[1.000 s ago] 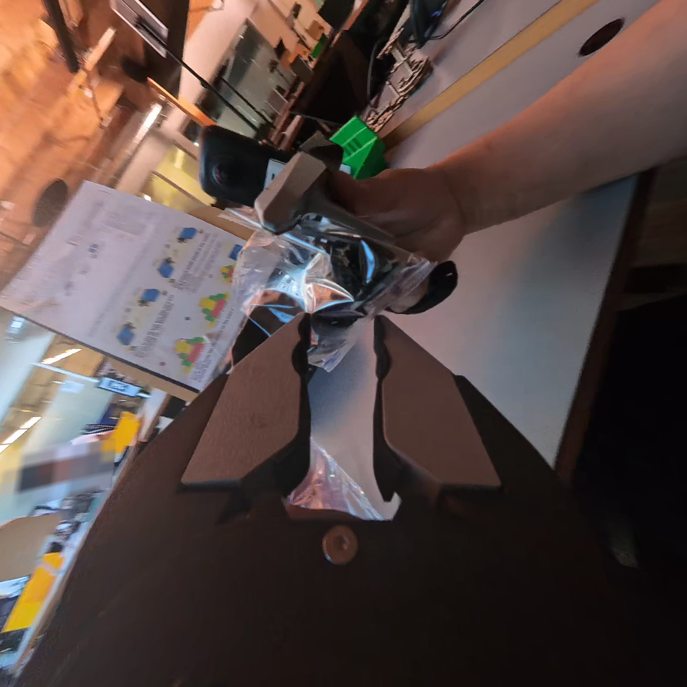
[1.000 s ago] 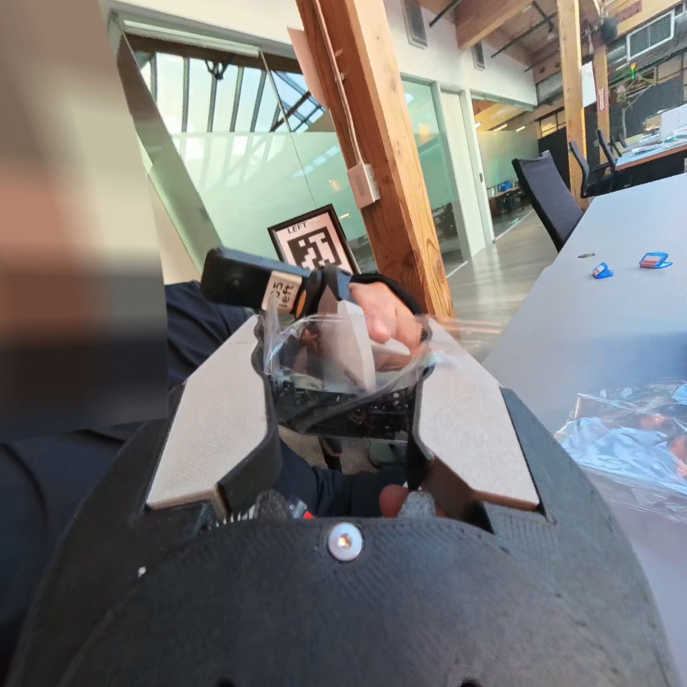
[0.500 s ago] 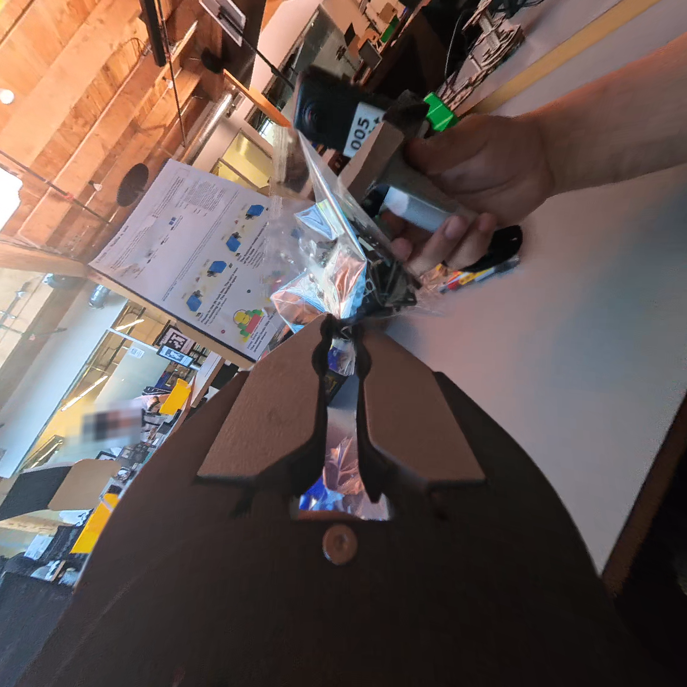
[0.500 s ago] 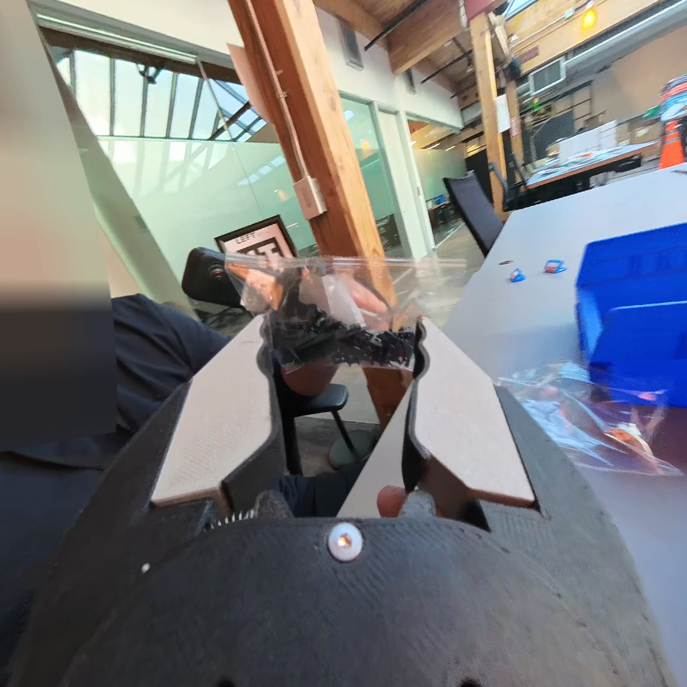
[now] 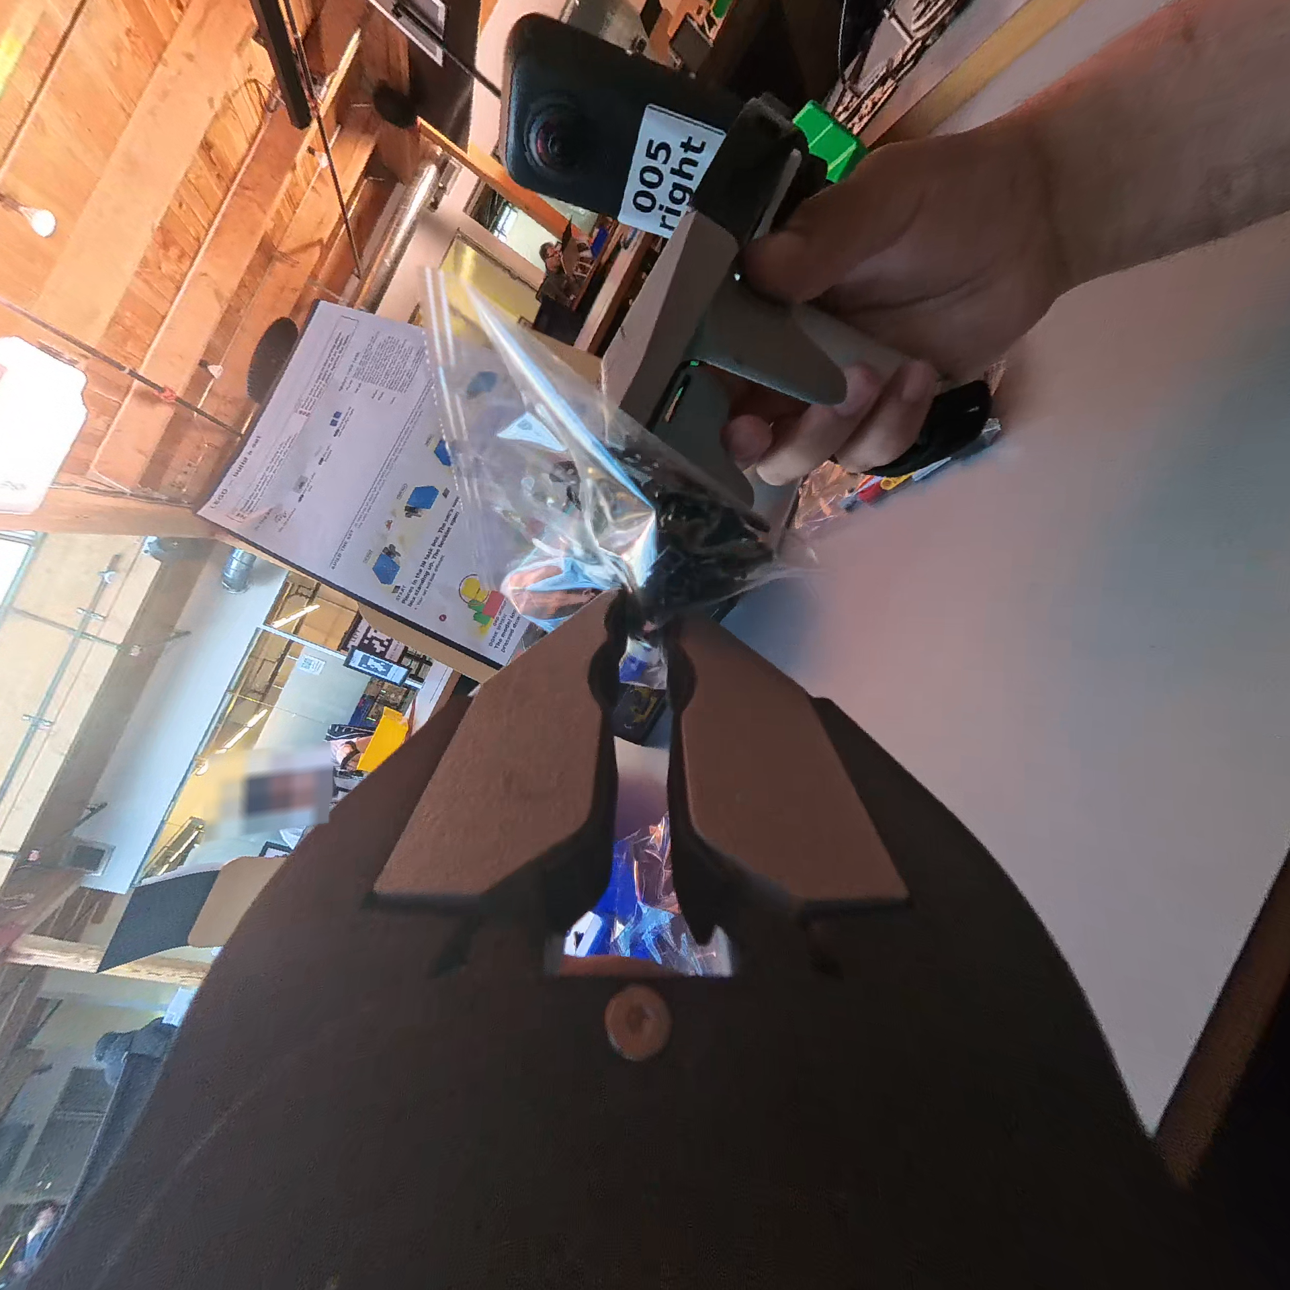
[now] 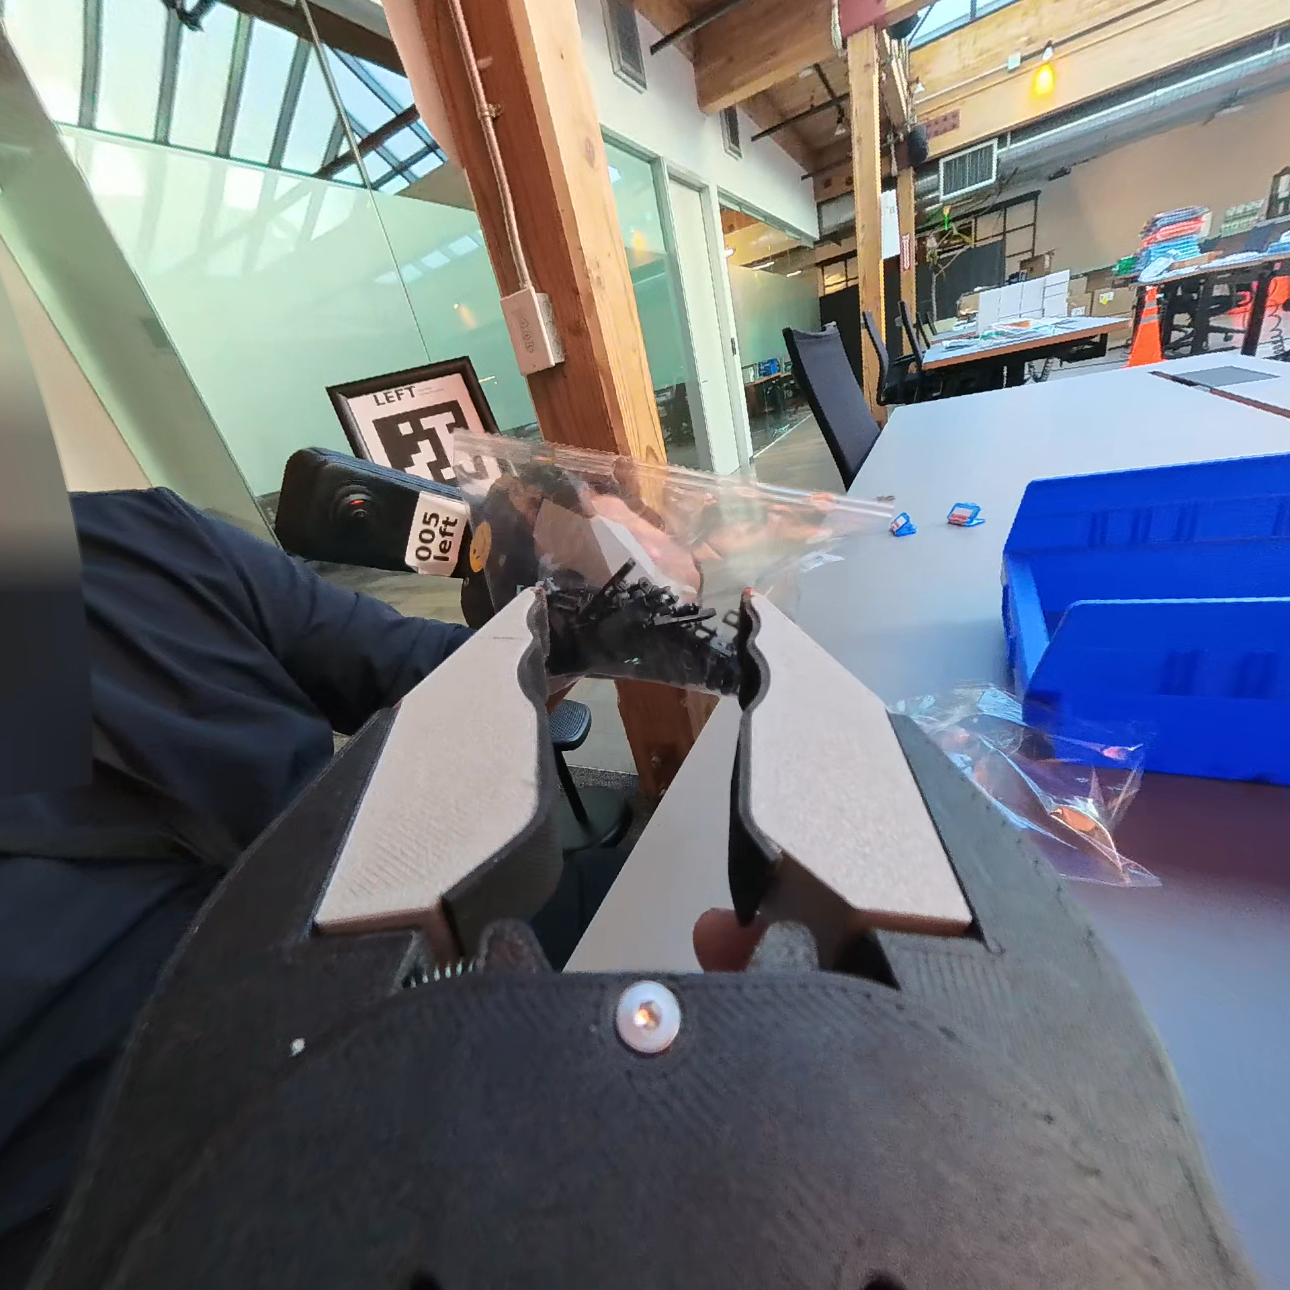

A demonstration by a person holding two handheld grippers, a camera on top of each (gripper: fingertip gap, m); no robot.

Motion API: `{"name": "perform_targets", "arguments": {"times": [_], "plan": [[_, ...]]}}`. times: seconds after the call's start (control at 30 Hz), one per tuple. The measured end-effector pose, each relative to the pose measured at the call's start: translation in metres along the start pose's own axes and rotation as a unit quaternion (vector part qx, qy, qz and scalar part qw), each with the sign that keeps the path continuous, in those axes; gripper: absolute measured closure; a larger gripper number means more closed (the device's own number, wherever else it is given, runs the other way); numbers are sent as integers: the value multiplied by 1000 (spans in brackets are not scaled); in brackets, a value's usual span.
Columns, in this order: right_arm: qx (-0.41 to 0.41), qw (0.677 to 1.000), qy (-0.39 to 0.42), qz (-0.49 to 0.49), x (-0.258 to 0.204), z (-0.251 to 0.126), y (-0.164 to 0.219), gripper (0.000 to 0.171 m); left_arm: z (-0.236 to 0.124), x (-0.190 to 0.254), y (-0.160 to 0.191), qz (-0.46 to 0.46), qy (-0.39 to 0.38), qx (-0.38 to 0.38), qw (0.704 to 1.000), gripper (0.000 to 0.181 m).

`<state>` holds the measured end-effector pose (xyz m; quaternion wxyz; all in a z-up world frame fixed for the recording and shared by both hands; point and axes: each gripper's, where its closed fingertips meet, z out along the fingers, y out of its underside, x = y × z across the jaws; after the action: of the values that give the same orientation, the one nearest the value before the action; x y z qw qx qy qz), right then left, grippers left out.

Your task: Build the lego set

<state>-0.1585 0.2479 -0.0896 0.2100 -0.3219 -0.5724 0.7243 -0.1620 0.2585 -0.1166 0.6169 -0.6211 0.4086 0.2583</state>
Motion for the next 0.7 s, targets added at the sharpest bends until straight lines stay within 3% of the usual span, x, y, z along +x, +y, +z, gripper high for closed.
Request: {"name": "perform_targets", "arguments": {"times": [0.4, 0.7], "plan": [[13, 999, -2, 41, 8, -1, 0, 147, 0, 4, 4, 12, 9, -4, 1000, 178], [15, 999, 26, 22, 15, -5, -3, 158, 1, 0, 10, 17, -1, -14, 1000, 179]]}}
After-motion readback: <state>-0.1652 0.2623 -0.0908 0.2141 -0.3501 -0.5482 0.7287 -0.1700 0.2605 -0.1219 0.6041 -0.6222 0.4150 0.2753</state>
